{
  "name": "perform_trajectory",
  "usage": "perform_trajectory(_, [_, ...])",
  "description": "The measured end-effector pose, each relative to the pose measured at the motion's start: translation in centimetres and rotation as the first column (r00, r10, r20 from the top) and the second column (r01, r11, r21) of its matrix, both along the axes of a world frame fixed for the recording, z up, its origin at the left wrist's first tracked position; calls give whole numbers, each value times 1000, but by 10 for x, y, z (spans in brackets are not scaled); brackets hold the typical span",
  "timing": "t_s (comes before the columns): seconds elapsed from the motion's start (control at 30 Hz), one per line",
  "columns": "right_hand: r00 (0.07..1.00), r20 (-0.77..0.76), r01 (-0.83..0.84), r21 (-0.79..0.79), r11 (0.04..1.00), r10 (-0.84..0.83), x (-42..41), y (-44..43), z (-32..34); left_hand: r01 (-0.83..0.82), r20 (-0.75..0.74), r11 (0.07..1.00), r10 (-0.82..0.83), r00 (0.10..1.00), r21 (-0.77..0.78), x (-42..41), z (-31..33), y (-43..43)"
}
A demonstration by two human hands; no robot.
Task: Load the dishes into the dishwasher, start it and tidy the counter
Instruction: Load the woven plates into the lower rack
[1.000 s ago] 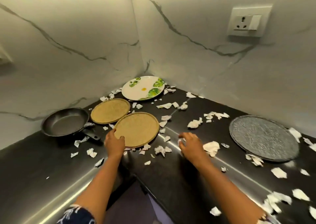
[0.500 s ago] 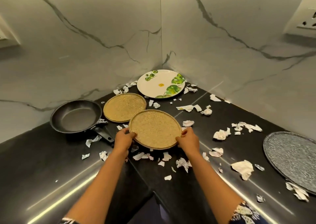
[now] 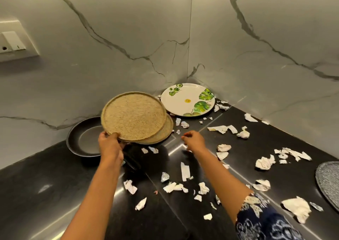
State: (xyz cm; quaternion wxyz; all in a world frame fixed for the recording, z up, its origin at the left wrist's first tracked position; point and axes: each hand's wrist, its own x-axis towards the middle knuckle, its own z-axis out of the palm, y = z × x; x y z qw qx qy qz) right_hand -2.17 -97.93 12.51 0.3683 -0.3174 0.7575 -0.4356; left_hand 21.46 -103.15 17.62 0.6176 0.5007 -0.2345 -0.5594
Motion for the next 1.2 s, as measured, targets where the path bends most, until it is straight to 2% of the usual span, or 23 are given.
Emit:
perform_trajectory(0.07, [996, -47, -67, 109, 992, 73, 6, -30, -16, -69, -17, 998, 68, 998, 0, 18, -1, -11])
perform_trajectory(0.13, [998, -5, -67, 185, 981, 69, 1, -68, -43, -103, -26, 995, 104, 994, 8, 33, -6, -21])
perform_trajectory(0.2, [978, 205, -57, 167, 984, 22, 2, -87, -46, -121, -21, 992, 122, 992, 23, 46, -12, -28])
perform_trajectory(0.27, [910, 403, 21, 183, 983, -95, 21, -78, -13, -133, -28, 990, 134, 991, 38, 55, -17, -34])
perform_trajectory(0.33, [841, 506, 78, 233, 969, -189, 36, -86, 1, -146, -44, 988, 148, 988, 57, 64, -22, -39])
perform_trajectory(0.43, [781, 586, 95, 231, 968, -216, 49, -100, 3, -144, -67, 987, 148, 987, 71, 74, -25, -44])
perform_trajectory(0.63, [801, 553, 84, 277, 957, -231, 65, -121, -5, -170, -108, 982, 178, 978, 78, 85, -29, -49])
perform_trajectory(0.73, [814, 537, 106, 241, 965, -223, 74, -131, -8, -176, -132, 981, 186, 974, 81, 88, -31, -50])
perform_trajectory(0.9, [768, 627, 71, 114, 991, -127, 87, -134, 0, -186, -120, 981, 192, 974, 62, 93, -27, -46])
perform_trajectory(1.0, [814, 572, 137, -23, 990, -99, 82, -121, 19, -173, -94, 984, 176, 980, 39, 92, -20, -39])
perform_trajectory(1.2, [859, 475, 315, -191, 930, -194, 40, -52, 50, -129, -102, 992, 130, 986, 17, 67, -5, -7])
